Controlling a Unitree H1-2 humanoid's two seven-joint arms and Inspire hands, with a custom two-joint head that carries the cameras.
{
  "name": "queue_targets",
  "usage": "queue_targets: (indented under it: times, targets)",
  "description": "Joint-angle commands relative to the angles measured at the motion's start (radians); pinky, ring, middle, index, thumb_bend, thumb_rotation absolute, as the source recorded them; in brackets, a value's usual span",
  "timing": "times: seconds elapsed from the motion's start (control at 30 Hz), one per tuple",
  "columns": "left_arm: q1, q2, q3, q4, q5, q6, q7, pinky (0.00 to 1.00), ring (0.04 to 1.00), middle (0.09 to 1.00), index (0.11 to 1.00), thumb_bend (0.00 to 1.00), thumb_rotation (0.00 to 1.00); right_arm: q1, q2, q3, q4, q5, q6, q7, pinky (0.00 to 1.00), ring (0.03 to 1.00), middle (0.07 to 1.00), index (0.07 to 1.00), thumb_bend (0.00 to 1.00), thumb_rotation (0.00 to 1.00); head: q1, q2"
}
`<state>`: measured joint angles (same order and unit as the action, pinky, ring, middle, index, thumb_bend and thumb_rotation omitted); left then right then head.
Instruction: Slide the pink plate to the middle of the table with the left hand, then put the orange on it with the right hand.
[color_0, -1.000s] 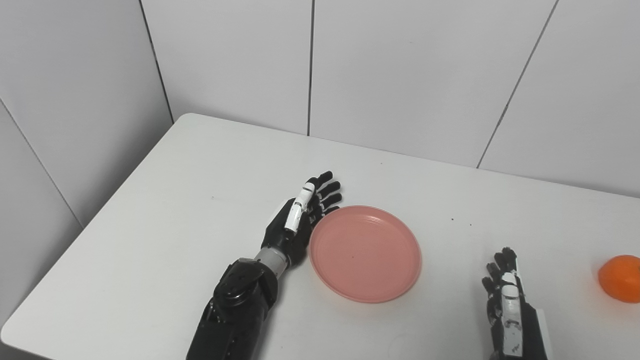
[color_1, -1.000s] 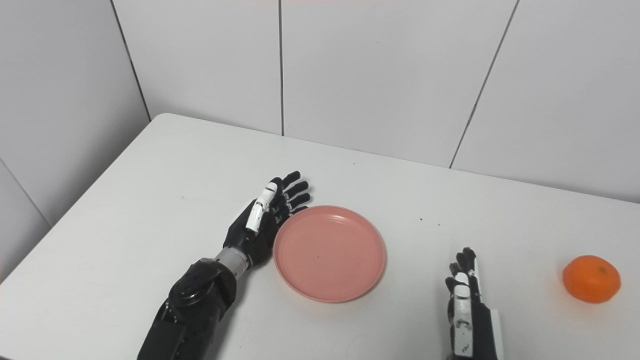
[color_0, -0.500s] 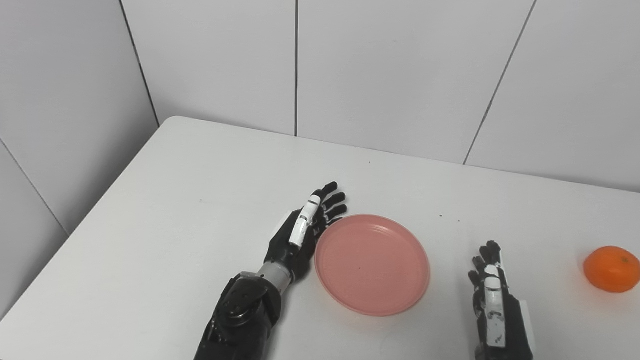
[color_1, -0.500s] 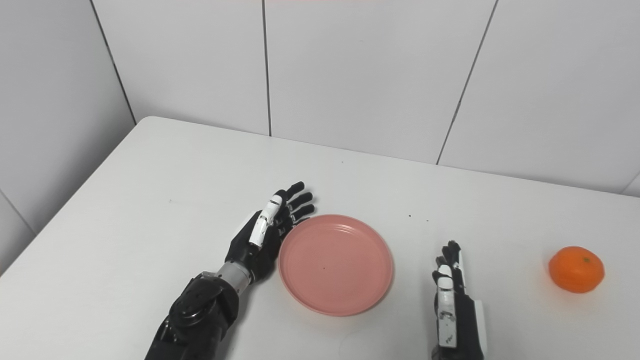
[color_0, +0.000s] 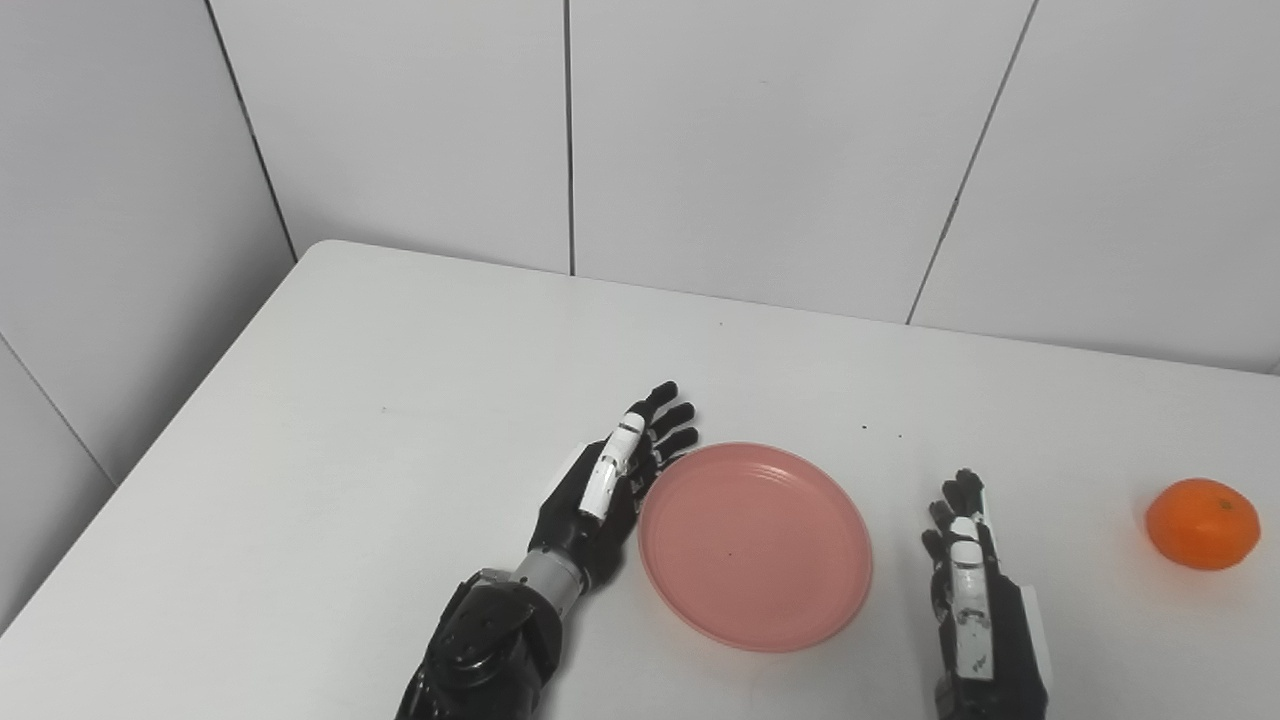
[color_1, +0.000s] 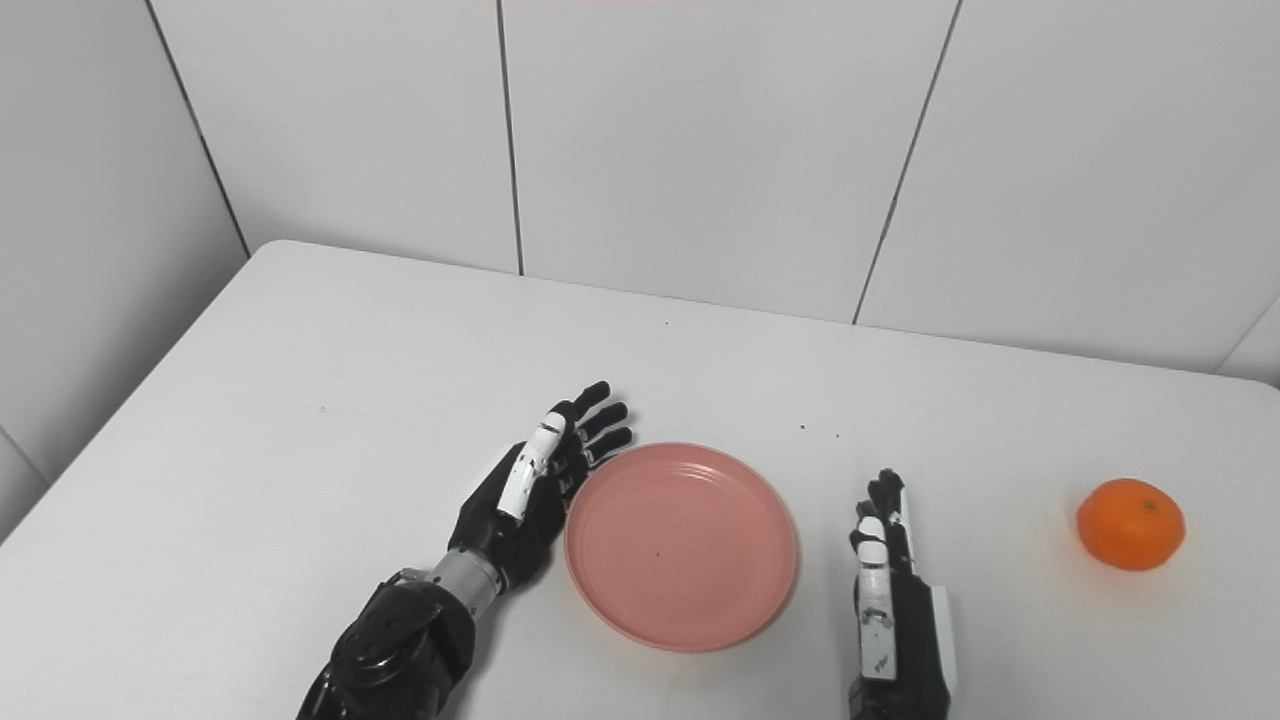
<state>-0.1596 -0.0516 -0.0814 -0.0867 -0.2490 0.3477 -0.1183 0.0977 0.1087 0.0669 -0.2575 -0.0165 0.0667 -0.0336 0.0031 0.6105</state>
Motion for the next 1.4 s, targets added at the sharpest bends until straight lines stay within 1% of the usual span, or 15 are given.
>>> queue_targets:
  times: [0.0,0.13,0.4,0.53,0.67,0.73,0.83,0.87,0.9,1.0,1.07,1.23,1.27,1.3,1.37]
  targets:
    - [0.01,-0.011,-0.005,-0.013,0.001,0.012,-0.004,0.94,0.937,0.943,0.937,0.38,1.0,-0.024,0.01,0.002,-0.033,-0.004,0.004,-0.005,1.0,0.998,1.0,1.0,0.26,1.0,-0.013,0.002]
    - [0.013,-0.007,-0.008,-0.011,0.005,0.014,-0.004,0.94,0.938,0.943,0.935,0.38,1.0,-0.025,0.009,0.005,-0.036,-0.022,0.008,-0.01,1.0,0.998,1.0,1.0,0.26,1.0,-0.022,0.004]
    - [0.016,0.001,-0.014,0.007,0.028,-0.015,-0.004,0.94,0.94,0.949,0.941,0.38,1.0,-0.031,0.011,0.0,-0.041,-0.035,0.013,-0.02,0.99,0.992,1.0,1.0,0.27,1.0,-0.045,0.007]
    - [0.021,0.01,-0.014,0.01,0.036,-0.027,-0.012,0.94,0.942,0.948,0.943,0.39,1.0,-0.034,0.01,0.003,-0.046,-0.056,0.012,-0.03,0.99,0.987,1.0,1.0,0.27,1.0,-0.086,0.007]
    - [0.031,0.014,-0.003,0.007,0.029,-0.035,-0.015,0.95,0.944,0.951,0.942,0.39,1.0,-0.044,0.004,0.007,-0.073,-0.094,0.021,-0.032,0.98,0.988,0.998,0.995,0.21,1.0,-0.128,0.004]
    - [0.035,0.015,0.0,0.004,0.028,-0.037,-0.017,0.95,0.943,0.952,0.944,0.39,1.0,-0.047,0.005,0.004,-0.081,-0.113,0.022,-0.037,0.98,0.982,0.993,0.99,0.2,1.0,-0.143,0.002]
    - [0.04,0.017,0.006,0.002,0.022,-0.04,-0.021,0.95,0.944,0.95,0.944,0.39,1.0,-0.062,-0.002,-0.009,-0.095,-0.134,0.02,-0.042,0.97,0.956,0.974,0.975,0.22,1.0,-0.167,-0.003]
    - [0.041,0.017,0.009,0.003,0.019,-0.042,-0.022,0.95,0.943,0.949,0.944,0.39,1.0,-0.068,-0.004,-0.014,-0.097,-0.137,0.019,-0.043,0.96,0.951,0.971,0.97,0.22,1.0,-0.192,-0.009]
    - [0.043,0.017,0.011,0.004,0.018,-0.048,-0.024,0.95,0.942,0.949,0.944,0.38,1.0,-0.075,-0.008,-0.02,-0.103,-0.141,0.021,-0.043,0.96,0.947,0.967,0.966,0.22,1.0,-0.192,-0.009]
    - [0.045,0.017,0.017,0.01,0.012,-0.056,-0.026,0.95,0.942,0.948,0.943,0.38,1.0,-0.092,-0.023,-0.032,-0.115,-0.167,0.024,-0.042,0.94,0.941,0.96,0.958,0.23,1.0,-0.24,-0.025]
    - [0.047,0.018,0.022,0.013,0.005,-0.058,-0.031,0.96,0.948,0.948,0.946,0.38,1.0,-0.103,-0.032,-0.041,-0.129,-0.186,0.026,-0.044,0.91,0.929,0.95,0.946,0.27,1.0,-0.258,-0.034]
    - [0.046,0.023,0.041,0.028,-0.019,-0.065,-0.058,0.95,0.944,0.948,0.95,0.38,1.0,-0.127,-0.055,-0.053,-0.159,-0.243,0.049,-0.044,0.9,0.921,0.941,0.935,0.34,1.0,-0.297,-0.053]
    - [0.047,0.023,0.045,0.028,-0.028,-0.062,-0.062,0.95,0.942,0.947,0.949,0.38,1.0,-0.132,-0.062,-0.055,-0.163,-0.262,0.053,-0.044,0.9,0.918,0.939,0.932,0.35,1.0,-0.32,-0.062]
    - [0.048,0.024,0.048,0.027,-0.034,-0.061,-0.065,0.94,0.94,0.945,0.948,0.37,1.0,-0.136,-0.066,-0.057,-0.165,-0.275,0.056,-0.045,0.87,0.902,0.924,0.916,0.4,1.0,-0.32,-0.062]
    - [0.051,0.025,0.054,0.021,-0.053,-0.048,-0.072,0.95,0.943,0.947,0.948,0.37,1.0,-0.143,-0.077,-0.063,-0.173,-0.296,0.066,-0.042,0.85,0.892,0.913,0.903,0.47,1.0,-0.336,-0.068]
